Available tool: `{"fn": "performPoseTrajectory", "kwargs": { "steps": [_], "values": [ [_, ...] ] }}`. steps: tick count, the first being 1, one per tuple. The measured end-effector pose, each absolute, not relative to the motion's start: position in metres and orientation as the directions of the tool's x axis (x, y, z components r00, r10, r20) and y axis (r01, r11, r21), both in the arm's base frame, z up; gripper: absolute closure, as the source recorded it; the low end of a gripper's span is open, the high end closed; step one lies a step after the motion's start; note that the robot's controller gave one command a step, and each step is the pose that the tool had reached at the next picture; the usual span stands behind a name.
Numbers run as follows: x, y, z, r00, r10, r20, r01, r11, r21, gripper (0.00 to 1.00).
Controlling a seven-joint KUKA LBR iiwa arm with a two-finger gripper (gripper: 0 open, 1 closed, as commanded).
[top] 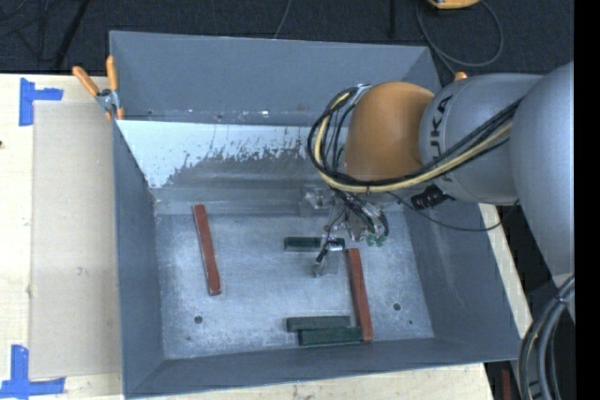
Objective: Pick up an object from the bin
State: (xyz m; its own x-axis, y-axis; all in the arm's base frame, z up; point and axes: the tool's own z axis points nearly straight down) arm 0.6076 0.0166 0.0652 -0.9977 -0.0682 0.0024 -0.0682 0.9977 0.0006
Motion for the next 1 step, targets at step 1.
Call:
{"fn": "performPoseTrajectory", "kwargs": {
  "steps": [1],
  "values": [
    [0.6088,0.0171,0.0702,-0.998,-0.066,-0.002,-0.066,0.998,0.001,1.00]
  ]
}}
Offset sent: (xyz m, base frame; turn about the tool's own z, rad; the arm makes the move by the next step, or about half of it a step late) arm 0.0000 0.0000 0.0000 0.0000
